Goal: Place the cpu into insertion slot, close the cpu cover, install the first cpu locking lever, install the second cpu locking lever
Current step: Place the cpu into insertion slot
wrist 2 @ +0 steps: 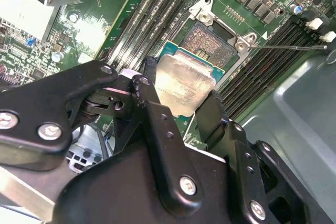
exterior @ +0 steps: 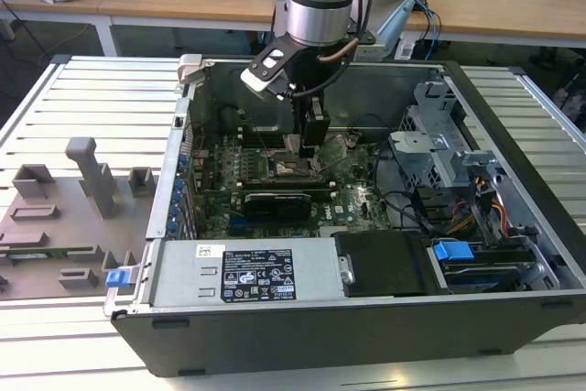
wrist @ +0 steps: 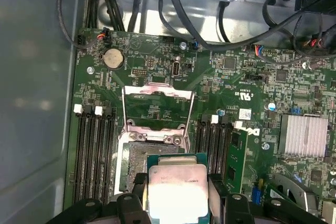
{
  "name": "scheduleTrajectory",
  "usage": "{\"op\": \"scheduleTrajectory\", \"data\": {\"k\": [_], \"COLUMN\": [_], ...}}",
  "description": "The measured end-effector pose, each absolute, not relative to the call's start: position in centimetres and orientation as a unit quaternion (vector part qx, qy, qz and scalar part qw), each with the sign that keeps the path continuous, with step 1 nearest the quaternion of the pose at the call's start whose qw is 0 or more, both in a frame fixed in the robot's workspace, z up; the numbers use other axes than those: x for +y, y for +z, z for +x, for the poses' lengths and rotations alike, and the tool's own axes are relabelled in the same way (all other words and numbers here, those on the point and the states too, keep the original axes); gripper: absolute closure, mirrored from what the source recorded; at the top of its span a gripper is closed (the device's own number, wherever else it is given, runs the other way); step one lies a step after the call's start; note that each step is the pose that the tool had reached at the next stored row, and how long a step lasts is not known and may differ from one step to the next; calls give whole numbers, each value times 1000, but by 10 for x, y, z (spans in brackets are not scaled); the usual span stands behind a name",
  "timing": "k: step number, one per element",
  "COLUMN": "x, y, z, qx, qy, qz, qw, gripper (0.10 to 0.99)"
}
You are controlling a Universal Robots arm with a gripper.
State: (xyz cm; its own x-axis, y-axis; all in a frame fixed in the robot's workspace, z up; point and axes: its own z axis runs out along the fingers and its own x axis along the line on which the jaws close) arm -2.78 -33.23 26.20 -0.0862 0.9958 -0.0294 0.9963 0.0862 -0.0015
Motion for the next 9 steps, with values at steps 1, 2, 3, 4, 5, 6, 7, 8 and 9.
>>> {"op": "scheduleTrajectory", "data": {"k": [1, 2, 3, 4, 5, 6, 7, 8, 9], "x": [-332, -332, -332, -332, -331, -331, -331, -331, -331], "y": [262, 262, 262, 262, 261, 260, 259, 258, 257], "z": [-28, -28, -28, -28, -28, -29, -29, -29, -29], "qx": [737, 737, 737, 736, 736, 733, 729, 724, 718], "qy": [-11, -11, -10, -10, -10, -10, -11, -11, -11], "qz": [676, 676, 676, 676, 677, 680, 684, 689, 696], "qw": [10, 10, 10, 10, 10, 10, 10, 10, 10], "gripper": [541, 541, 541, 541, 541, 541, 541, 541, 541]}}
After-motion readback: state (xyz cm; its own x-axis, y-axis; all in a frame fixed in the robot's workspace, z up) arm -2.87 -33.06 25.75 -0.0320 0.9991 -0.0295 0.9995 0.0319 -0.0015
